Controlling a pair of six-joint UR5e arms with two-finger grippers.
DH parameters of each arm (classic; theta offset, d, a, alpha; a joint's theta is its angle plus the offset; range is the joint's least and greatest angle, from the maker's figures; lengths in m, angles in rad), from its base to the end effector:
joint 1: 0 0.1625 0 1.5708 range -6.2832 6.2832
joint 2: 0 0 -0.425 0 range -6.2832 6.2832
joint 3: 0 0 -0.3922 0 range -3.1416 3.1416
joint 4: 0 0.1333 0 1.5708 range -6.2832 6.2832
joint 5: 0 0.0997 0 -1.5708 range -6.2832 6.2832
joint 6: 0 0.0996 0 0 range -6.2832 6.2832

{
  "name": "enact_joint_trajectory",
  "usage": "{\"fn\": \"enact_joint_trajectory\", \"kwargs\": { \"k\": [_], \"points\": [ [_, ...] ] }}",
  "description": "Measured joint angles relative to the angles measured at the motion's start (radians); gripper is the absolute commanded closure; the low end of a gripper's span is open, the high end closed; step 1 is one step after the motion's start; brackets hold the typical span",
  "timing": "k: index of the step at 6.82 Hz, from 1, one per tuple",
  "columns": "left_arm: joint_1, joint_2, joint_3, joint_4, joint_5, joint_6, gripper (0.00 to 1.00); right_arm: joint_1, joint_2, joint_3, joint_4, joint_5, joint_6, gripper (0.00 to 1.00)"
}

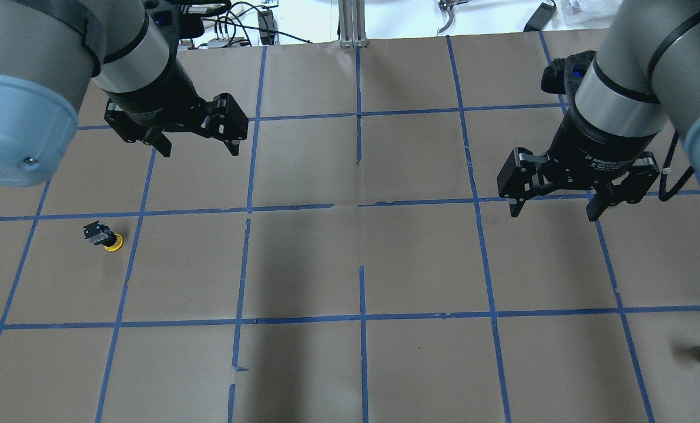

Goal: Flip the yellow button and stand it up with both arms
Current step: 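Move the left gripper over the yellow button lying on its side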

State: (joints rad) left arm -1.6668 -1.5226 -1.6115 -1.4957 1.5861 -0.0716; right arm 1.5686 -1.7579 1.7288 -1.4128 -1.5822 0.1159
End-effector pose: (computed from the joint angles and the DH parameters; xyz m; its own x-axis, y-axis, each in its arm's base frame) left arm -0.1771 -0.4645 0.4989 -0.9997 0.0234 -0.0093 0.0241 0.9962 -0.0834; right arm 0.1313 -0.3993 0.4799 -0.9930 0.1154 0.0261 0.1178 0.9850 0.1264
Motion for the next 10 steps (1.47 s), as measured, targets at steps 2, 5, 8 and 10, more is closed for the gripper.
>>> {"fn": "enact_joint_trajectory", "kwargs": {
  "k": [2,5,8,10],
  "points": [
    [0.003,0.008,-0.007,0.0,0.0,0.004,0.01,0.0,0.0,0.0,0.001,-0.001,-0.001,0.0],
    [0.09,0.01,-0.038,0.001,0.002,0.017,0.0,0.0,0.0,0.001,0.002,-0.002,-0.002,0.0],
    [0.402,0.004,-0.171,0.029,-0.003,0.253,0.0,-0.001,0.0,0.0,0.002,-0.002,-0.002,0.0],
    [0.544,-0.057,-0.246,0.151,-0.003,0.354,0.0,0.0,-0.001,0.0,0.001,-0.002,-0.002,0.0]
  ]
}}
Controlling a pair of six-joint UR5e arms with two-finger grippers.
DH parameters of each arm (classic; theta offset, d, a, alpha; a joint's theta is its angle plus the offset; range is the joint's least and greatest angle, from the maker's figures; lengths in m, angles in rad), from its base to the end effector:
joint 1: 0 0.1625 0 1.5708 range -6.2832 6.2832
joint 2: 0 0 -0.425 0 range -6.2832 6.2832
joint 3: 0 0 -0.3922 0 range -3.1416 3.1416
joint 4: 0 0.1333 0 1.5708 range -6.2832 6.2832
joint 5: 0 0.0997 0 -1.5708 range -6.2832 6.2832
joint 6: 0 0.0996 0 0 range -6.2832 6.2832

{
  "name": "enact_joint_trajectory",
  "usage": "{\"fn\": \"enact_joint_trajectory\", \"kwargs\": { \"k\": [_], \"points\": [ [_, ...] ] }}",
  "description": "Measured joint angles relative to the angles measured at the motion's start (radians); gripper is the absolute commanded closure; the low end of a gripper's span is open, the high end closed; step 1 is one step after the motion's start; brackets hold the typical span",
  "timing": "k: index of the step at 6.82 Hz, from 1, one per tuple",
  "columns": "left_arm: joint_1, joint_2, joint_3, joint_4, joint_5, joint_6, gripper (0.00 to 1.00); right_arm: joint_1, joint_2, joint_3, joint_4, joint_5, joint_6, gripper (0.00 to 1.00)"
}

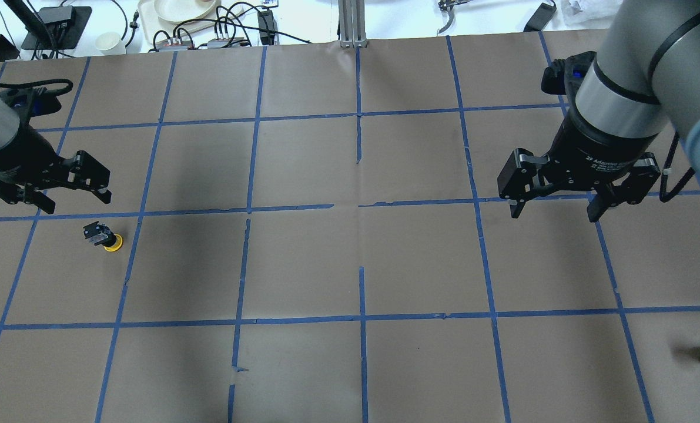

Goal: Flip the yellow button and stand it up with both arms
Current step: 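Move the left gripper over the yellow button lying on its side, then lower the left gripper and close it on the yellow button's base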

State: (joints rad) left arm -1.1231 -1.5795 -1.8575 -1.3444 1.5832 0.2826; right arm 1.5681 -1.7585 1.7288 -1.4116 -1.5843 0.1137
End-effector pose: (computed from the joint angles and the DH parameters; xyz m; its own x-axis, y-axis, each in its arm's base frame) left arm 0.0851 -0.4822 0.3671 -0.9864 -0.1642 0.0073 -0.1633 0.9841 0.0697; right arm 0.1309 -0.3991 0.4800 -0.9931 0.1135 0.0280 0.1161 0.9851 0.1268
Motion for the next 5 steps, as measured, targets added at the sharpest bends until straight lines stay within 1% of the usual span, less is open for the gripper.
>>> {"fn": "enact_joint_trajectory", "kwargs": {
  "k": [2,4,5],
  "points": [
    [0.048,-0.09,-0.065,0.165,0.002,0.009,0.0,0.0,0.001,0.0,-0.001,-0.002,0.0,0.0],
    [0.07,-0.175,-0.105,0.27,0.023,-0.002,0.01,0.0,0.0,-0.001,-0.003,-0.006,0.0,0.0],
    [0.091,-0.207,-0.118,0.311,0.05,-0.006,0.11,0.0,0.0,-0.001,-0.004,-0.005,0.001,0.0]
  ]
}}
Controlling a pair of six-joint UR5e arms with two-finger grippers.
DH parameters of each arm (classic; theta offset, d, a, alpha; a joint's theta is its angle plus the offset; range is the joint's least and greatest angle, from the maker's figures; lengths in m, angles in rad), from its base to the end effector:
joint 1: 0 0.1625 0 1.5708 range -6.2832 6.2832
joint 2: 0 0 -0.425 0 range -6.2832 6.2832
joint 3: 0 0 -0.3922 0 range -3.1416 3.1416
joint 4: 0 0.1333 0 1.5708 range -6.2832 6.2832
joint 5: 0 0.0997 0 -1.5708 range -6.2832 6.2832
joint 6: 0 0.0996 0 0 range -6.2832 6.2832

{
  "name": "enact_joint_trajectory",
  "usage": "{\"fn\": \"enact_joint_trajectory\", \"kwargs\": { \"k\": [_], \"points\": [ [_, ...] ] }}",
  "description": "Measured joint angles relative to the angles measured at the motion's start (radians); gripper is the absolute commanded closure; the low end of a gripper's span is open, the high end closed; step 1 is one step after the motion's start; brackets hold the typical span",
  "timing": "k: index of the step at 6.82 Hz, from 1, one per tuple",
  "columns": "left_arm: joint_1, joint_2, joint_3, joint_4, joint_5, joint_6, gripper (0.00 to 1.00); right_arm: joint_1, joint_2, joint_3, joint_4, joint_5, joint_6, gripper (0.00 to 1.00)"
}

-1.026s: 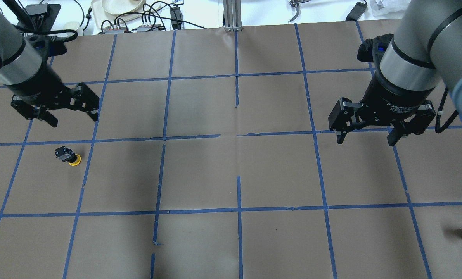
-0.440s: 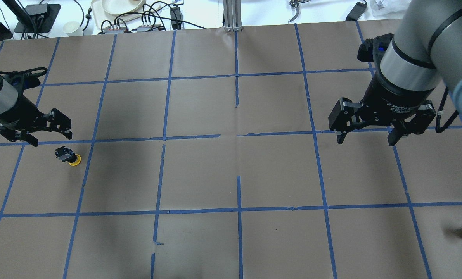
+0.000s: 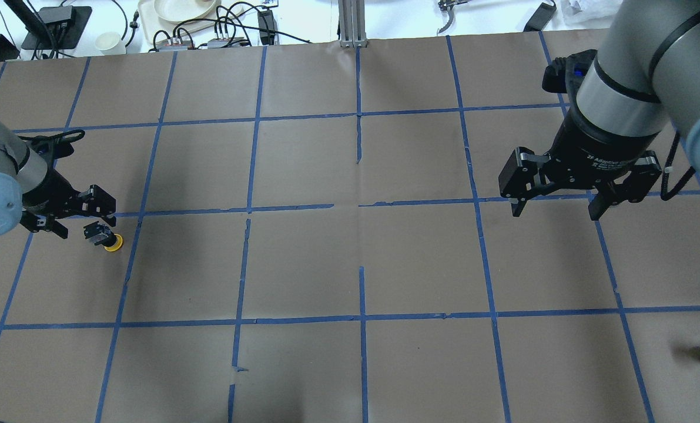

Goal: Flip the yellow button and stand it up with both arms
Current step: 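Lower the left gripper and close it on the yellow button's base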

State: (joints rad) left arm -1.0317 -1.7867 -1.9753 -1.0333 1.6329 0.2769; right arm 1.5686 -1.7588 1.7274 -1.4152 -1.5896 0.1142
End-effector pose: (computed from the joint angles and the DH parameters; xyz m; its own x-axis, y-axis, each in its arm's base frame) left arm 0.1482 -0.4954 0.2423 -0.9663 -0.2548 -0.0369 -0.2572 0.9615 0.0966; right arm 0.1306 -0.3995 0.4812 -0.9931 0.1129 0.0327 0.1161 0.9858 0.1209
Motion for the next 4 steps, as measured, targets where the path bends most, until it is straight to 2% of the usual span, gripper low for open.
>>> {"fn": "enact_joint_trajectory", "kwargs": {
  "k": [2,3,4],
  "points": [
    [0.021,-0.021,-0.013,0.025,0.01,-0.008,0.29,0.001,-0.001,0.001,0.001,0.0,-0.001,0.0],
    [0.021,-0.024,-0.012,0.027,0.007,-0.016,0.34,0.0,-0.001,0.001,0.002,0.0,-0.001,0.0],
    [0.02,-0.024,-0.012,0.028,-0.005,-0.026,0.34,0.0,0.0,0.001,0.004,-0.003,-0.001,0.0]
  ]
}}
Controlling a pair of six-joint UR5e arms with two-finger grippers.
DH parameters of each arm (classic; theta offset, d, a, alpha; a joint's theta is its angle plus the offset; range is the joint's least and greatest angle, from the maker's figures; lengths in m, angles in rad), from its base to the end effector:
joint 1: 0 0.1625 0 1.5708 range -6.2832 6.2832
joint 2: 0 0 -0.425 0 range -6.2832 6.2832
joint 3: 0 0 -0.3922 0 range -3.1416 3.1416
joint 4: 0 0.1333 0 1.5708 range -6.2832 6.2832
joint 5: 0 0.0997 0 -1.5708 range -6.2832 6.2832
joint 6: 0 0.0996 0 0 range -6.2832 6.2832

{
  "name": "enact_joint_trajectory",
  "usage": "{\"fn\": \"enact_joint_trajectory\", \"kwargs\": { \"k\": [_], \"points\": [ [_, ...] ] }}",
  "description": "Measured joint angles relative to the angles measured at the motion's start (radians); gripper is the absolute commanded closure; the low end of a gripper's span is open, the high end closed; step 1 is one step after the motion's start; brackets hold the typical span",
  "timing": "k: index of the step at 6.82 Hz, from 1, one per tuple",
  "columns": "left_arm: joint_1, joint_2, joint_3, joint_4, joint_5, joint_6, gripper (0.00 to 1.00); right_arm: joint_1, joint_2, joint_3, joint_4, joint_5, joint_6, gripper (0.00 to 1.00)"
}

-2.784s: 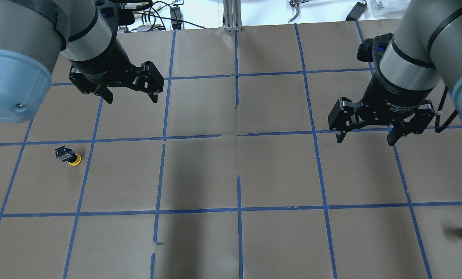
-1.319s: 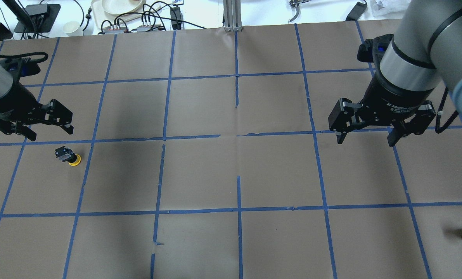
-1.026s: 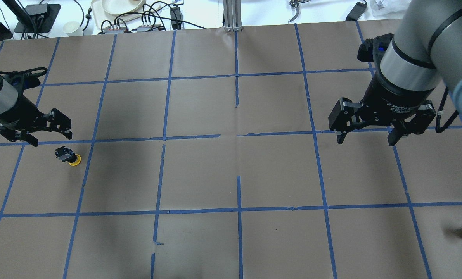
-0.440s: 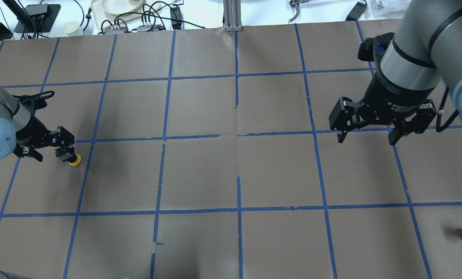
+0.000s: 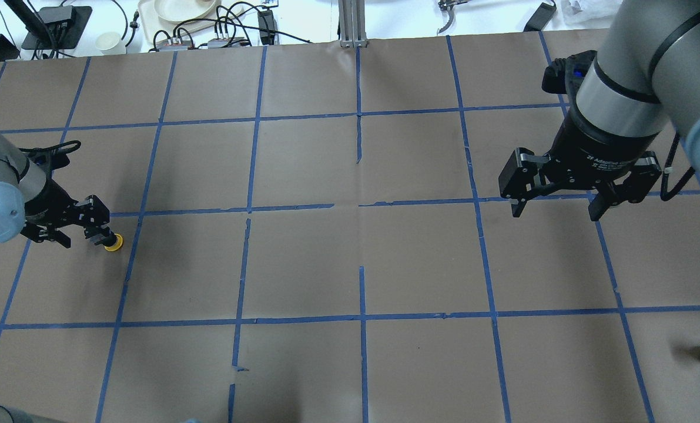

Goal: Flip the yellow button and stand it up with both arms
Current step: 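Lower the left gripper and close it on the yellow button's base, then lift the yellow button with the left gripper while the right arm approaches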

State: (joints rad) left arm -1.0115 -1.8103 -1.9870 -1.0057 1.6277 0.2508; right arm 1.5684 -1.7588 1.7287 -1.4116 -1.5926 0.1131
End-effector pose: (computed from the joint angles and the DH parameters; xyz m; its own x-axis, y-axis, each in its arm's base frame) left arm 0.1582 -0.4932 0.2282 -0.9536 -0.2994 -0.0324 -0.3012 0.9481 0.1017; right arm 0.1302 -0.3990 0.4802 -0.9931 0.1115 0.0360 0.1152 0.9854 0.1255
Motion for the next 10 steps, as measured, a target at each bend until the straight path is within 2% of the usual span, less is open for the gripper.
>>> {"fn": "enact_joint_trajectory", "kwargs": {
  "k": [1,2,4,6,7,8,10],
  "points": [
    [0.0,0.001,0.0,0.0,-0.027,-0.005,0.38,-0.001,0.001,0.0,0.001,-0.006,-0.001,0.0],
    [-0.001,0.002,-0.002,0.0,-0.054,-0.008,0.51,0.0,0.001,0.001,0.001,-0.012,-0.001,0.0],
    [-0.002,0.004,-0.002,0.0,-0.072,-0.007,0.85,0.0,0.001,0.001,0.002,-0.015,-0.001,0.0],
    [-0.006,0.009,0.005,0.002,-0.07,0.003,0.87,0.0,0.002,0.002,0.002,-0.015,-0.001,0.0],
    [-0.019,0.022,0.015,-0.006,-0.1,0.0,0.87,-0.001,0.002,0.006,0.001,-0.016,-0.001,0.0],
    [-0.04,0.043,0.026,-0.047,-0.17,-0.003,0.87,-0.001,0.001,0.012,-0.001,-0.015,0.002,0.0],
    [-0.081,0.076,0.025,-0.204,-0.436,-0.007,0.87,-0.001,0.002,0.016,-0.003,-0.009,0.006,0.0]
  ]
}}
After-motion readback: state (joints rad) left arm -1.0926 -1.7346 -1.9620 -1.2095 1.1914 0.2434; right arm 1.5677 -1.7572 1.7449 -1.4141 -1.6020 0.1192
